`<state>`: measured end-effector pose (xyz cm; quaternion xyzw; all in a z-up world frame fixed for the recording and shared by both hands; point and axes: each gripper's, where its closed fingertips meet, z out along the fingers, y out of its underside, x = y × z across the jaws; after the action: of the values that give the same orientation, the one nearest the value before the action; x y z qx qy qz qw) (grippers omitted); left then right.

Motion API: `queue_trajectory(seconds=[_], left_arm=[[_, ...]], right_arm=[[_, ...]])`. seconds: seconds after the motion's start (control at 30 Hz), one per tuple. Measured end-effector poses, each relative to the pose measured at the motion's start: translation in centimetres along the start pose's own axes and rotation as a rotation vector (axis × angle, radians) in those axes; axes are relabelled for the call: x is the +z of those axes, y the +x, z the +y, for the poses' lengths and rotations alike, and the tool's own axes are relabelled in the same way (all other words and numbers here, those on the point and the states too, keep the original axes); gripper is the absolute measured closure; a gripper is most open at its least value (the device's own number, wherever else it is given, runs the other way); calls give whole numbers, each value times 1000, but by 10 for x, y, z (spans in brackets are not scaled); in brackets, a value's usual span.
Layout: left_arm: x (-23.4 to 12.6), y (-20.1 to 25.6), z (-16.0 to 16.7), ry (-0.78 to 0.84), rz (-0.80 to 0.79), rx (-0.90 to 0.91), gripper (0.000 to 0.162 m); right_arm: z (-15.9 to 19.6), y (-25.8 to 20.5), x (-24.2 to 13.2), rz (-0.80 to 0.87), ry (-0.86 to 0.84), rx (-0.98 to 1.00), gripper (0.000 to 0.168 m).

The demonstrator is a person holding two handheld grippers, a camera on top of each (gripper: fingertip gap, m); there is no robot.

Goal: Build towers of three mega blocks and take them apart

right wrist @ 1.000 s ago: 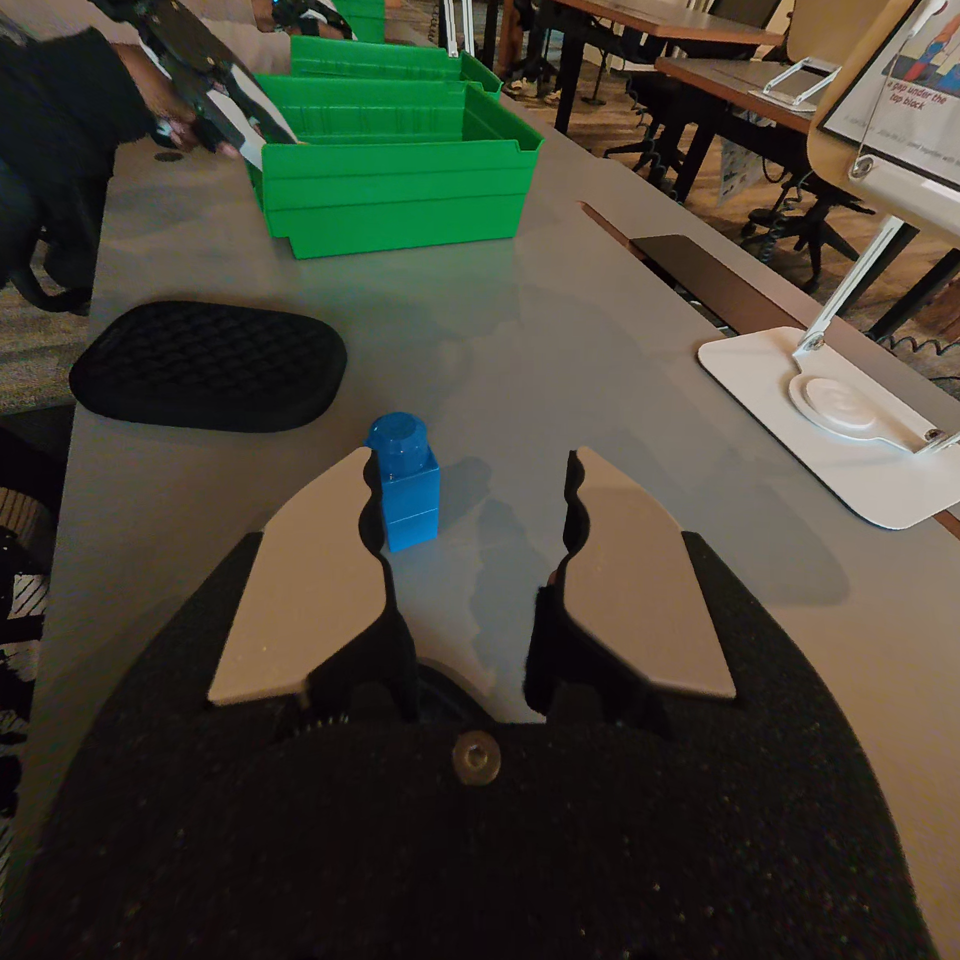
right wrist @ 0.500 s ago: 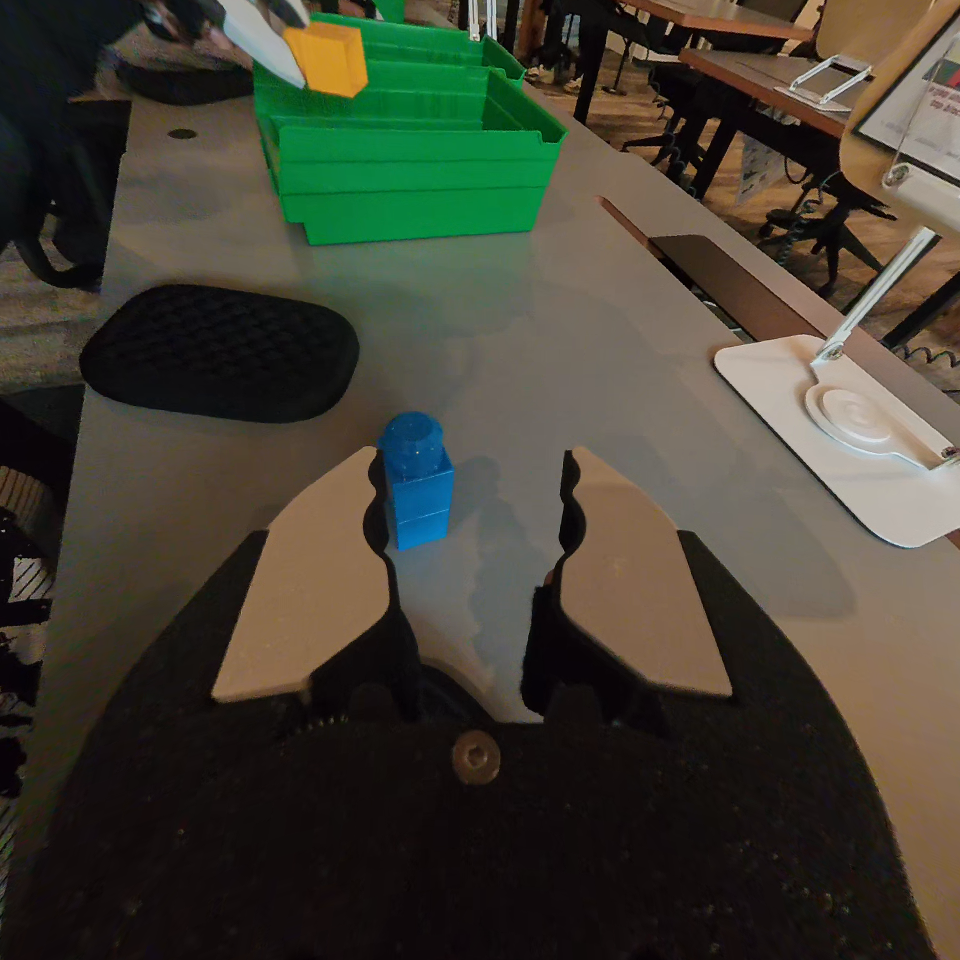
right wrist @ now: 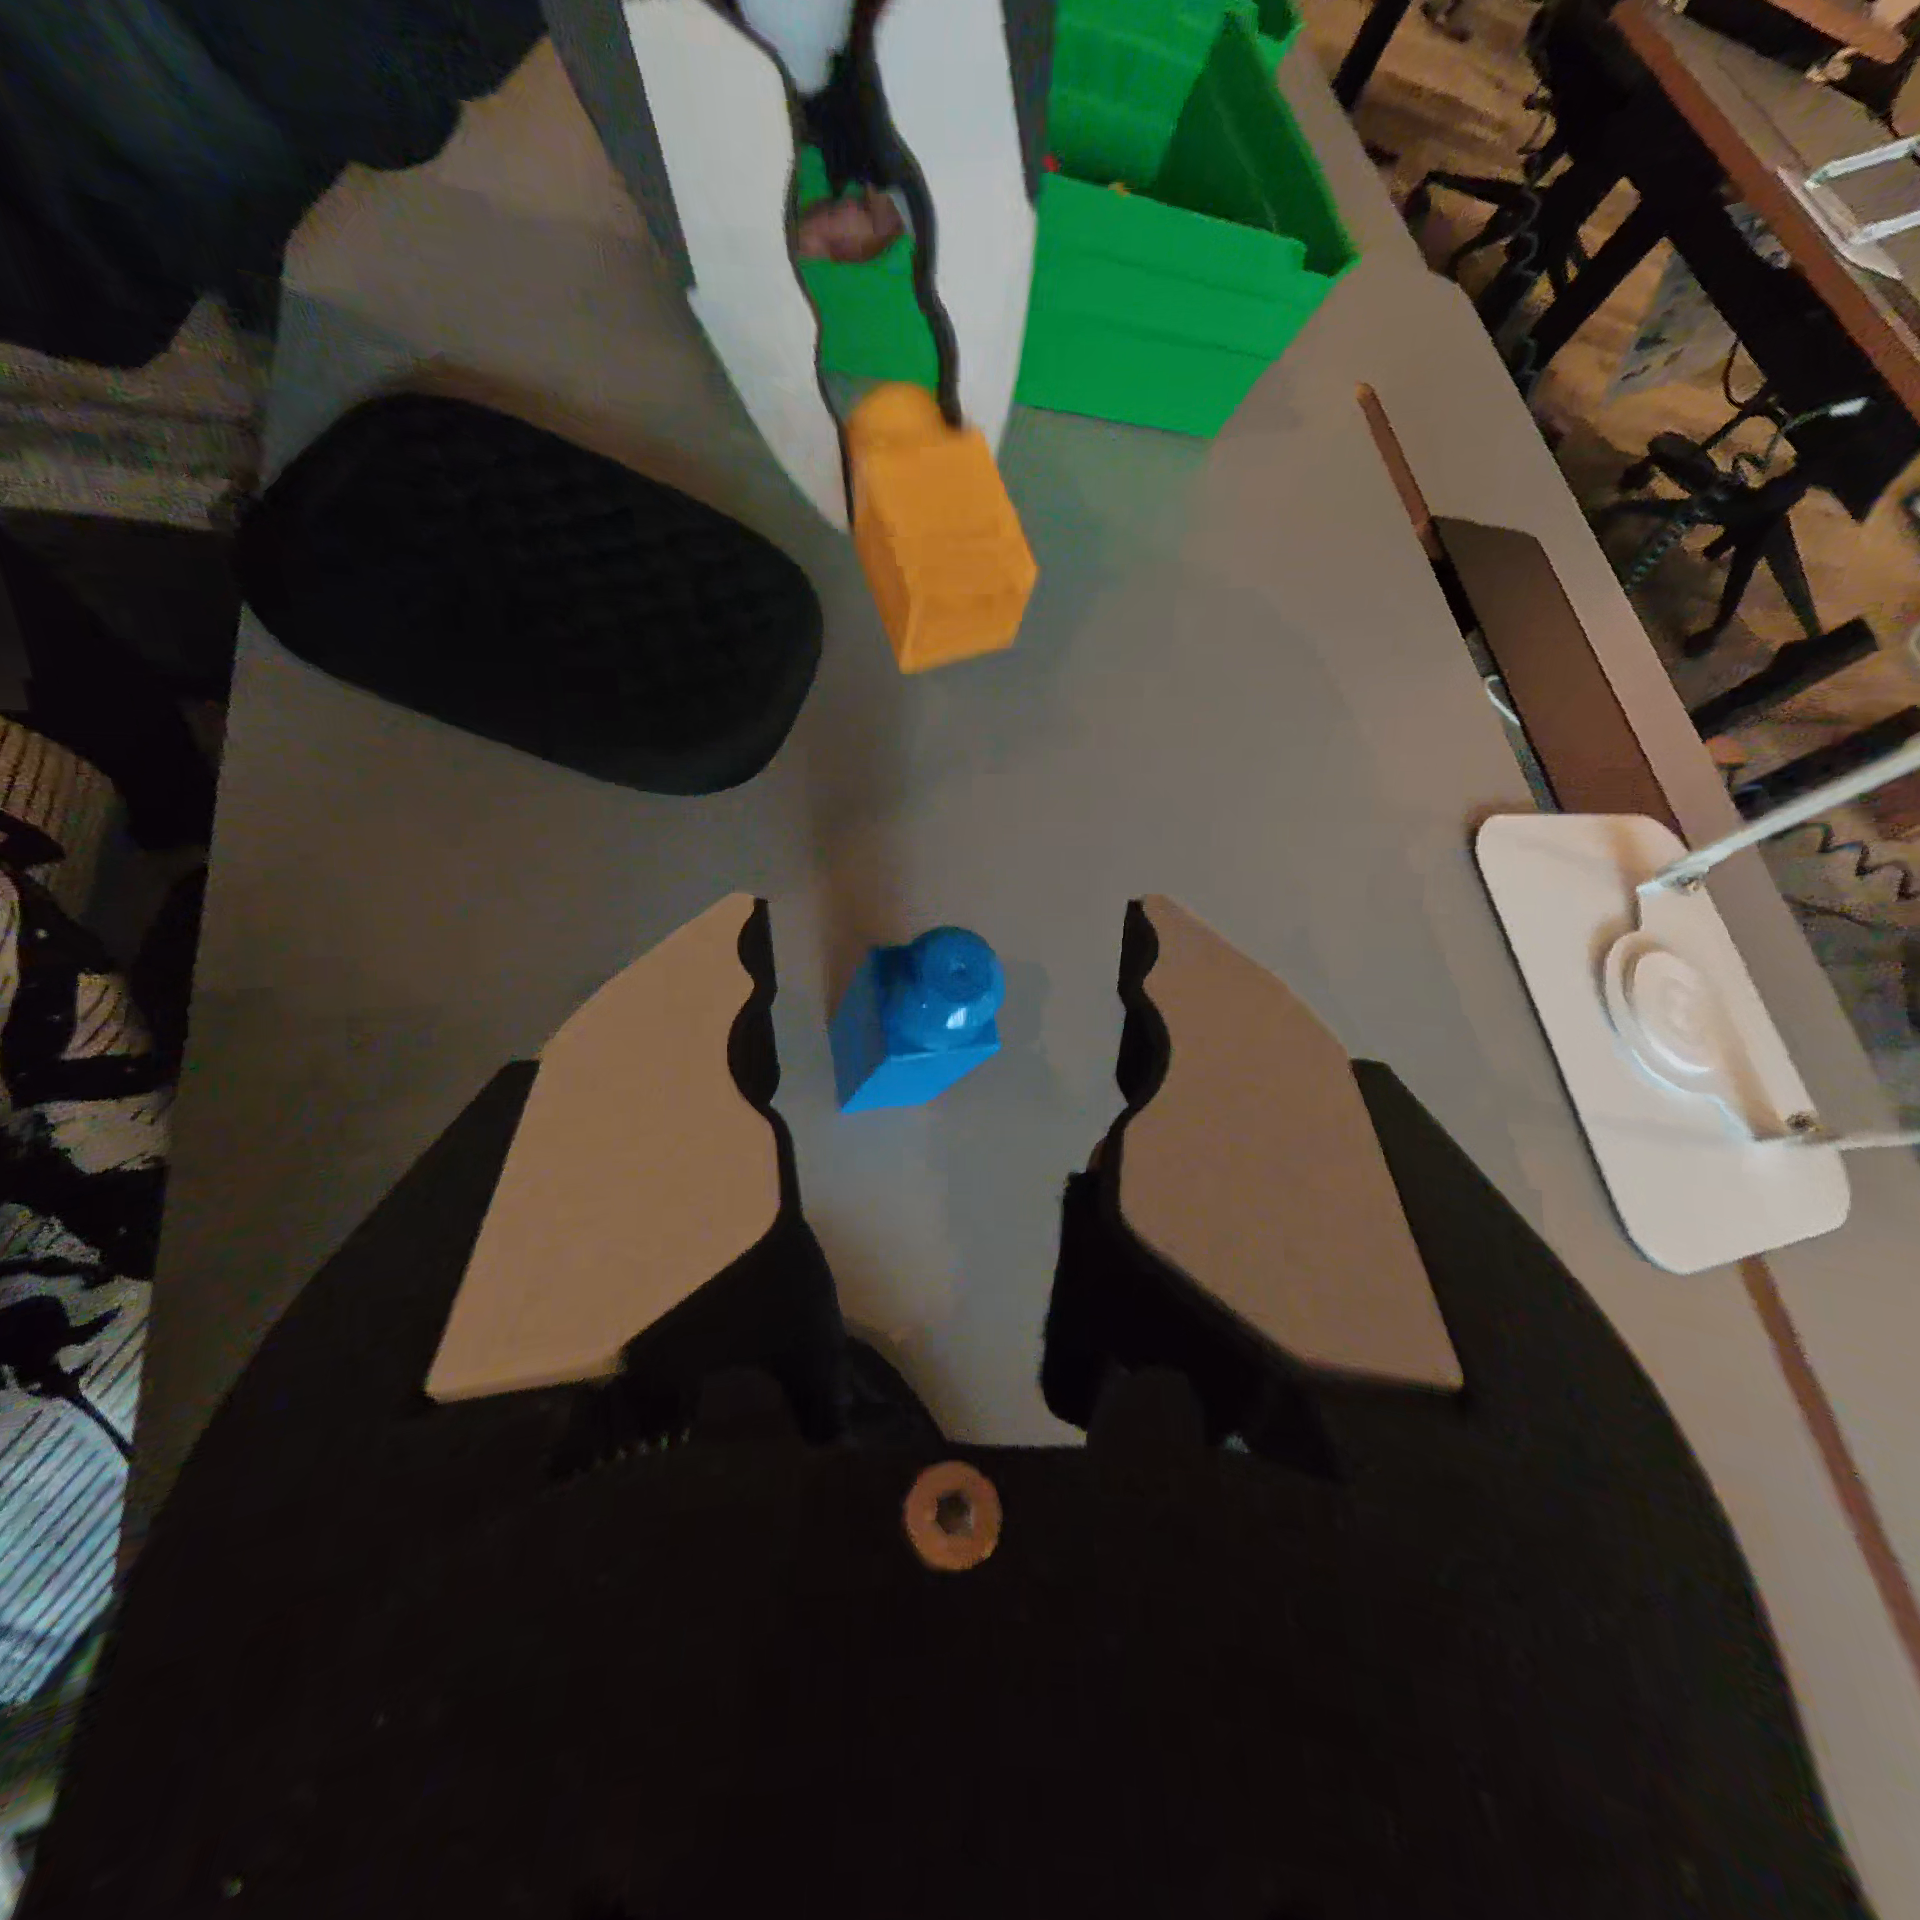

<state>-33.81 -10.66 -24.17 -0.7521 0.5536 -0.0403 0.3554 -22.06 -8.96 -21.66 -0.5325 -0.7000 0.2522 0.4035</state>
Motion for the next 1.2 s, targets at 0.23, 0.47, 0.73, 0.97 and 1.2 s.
queue_trajectory(seconds=[0.23,0.47,0.73,0.97,1.2], left_arm=[[33,24,-41,40,110,105,133],[38,30,-53,77,135,123,133],[9,10,-83,493,75,-99,101],[-18,4,-111,973,128,-350,108],[-10,9,-121,1015,183,-380,115]], right_arm=[[-15,-12,25,-62,-120,-149,106],[-5,-14,38,-83,-164,-225,134],[-42,7,11,-72,306,-27,135],[-69,17,-17,-104,740,168,135],[-68,14,-18,-125,831,234,135]])
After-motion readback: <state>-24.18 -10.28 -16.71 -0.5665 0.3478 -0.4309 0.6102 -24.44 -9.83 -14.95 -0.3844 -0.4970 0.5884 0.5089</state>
